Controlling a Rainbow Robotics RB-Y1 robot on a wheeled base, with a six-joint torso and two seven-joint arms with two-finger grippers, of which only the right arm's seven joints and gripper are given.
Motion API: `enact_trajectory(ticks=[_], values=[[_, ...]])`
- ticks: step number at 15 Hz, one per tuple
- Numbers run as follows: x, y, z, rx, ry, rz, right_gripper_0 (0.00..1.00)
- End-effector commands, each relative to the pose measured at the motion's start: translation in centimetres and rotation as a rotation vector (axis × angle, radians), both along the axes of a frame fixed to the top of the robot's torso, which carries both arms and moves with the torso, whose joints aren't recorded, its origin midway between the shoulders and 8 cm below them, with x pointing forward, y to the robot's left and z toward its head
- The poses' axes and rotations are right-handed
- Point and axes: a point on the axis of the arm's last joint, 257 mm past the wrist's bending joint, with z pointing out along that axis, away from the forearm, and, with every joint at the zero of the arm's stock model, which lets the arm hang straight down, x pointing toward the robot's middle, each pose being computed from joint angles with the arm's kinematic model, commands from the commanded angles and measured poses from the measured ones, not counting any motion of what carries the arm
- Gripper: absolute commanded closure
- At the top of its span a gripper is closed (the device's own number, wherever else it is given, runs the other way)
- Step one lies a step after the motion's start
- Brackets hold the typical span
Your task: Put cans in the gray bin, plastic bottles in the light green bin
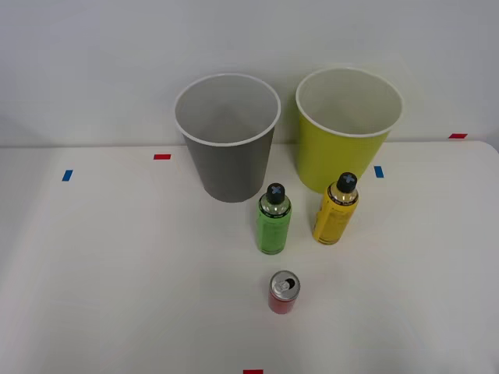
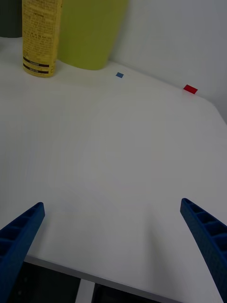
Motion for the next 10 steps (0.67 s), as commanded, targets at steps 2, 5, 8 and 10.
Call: enact_trajectory(ticks=[2, 5, 8, 10], values=[[0.00, 0.00, 0.00, 0.000, 0.000, 0.000, 0.00], [0.00, 0.00, 0.00, 0.000, 0.000, 0.000, 0.00], [0.00, 0.00, 0.00, 0.000, 0.000, 0.000, 0.00], [0.00, 0.00, 0.00, 0.000, 0.000, 0.000, 0.00]])
